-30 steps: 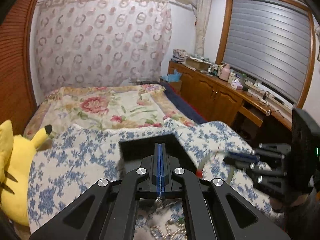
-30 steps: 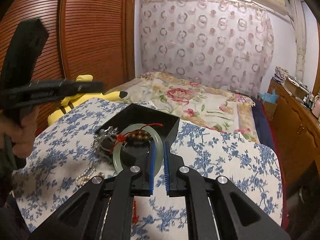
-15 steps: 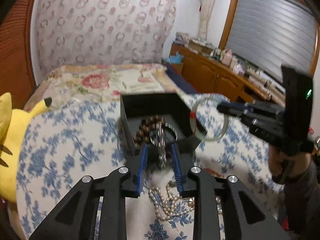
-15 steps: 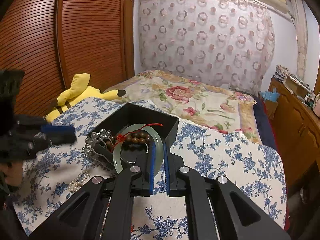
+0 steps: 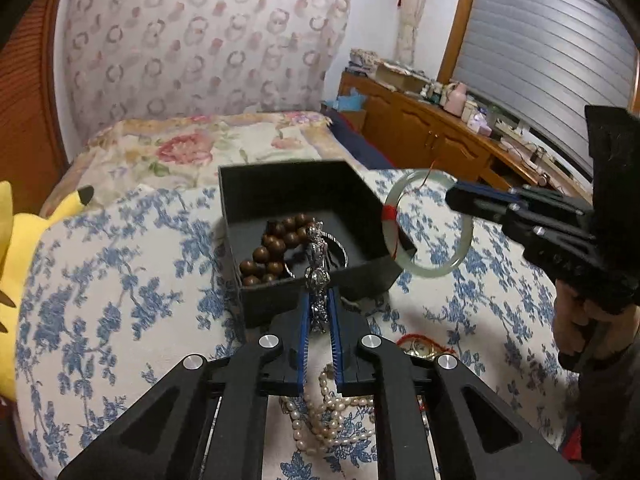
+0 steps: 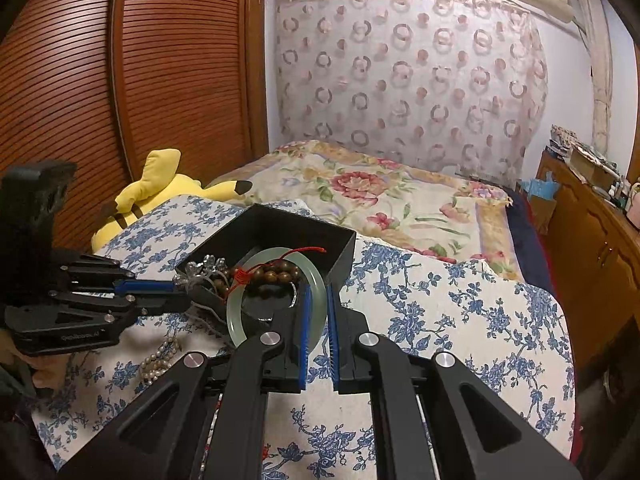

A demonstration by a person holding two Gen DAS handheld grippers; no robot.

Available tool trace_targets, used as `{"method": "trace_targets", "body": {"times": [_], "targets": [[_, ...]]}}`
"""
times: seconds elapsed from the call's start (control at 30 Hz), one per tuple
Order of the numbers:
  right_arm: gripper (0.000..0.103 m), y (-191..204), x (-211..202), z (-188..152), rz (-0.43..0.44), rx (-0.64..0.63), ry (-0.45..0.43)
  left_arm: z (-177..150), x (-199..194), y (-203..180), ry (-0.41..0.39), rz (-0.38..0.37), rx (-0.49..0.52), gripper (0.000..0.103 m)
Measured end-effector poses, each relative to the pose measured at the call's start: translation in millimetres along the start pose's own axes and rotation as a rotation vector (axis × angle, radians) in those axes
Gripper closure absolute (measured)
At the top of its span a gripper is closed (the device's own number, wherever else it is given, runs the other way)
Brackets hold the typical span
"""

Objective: Organize jewelry
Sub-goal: 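Lower the hairpin and jade bangle into the black box while both tools open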

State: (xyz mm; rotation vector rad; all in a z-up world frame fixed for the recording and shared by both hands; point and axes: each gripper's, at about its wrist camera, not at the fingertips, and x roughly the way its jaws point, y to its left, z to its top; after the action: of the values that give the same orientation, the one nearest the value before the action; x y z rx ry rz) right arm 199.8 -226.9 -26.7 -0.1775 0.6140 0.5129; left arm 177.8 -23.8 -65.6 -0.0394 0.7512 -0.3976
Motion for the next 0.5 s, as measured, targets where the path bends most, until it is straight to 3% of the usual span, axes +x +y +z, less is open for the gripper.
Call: {"method": "trace_targets", "body": {"times": [0.3, 0.5], "targets": [[0.094, -2, 0, 4, -0.002, 0.008, -0.018, 35, -28, 0, -0.12, -0.01, -0.005, 0.096], [0.094, -8, 11, 19, -0.005, 0.023, -0.02, 62, -23, 15, -0.159, 0.0, -0.038, 0.096]]}}
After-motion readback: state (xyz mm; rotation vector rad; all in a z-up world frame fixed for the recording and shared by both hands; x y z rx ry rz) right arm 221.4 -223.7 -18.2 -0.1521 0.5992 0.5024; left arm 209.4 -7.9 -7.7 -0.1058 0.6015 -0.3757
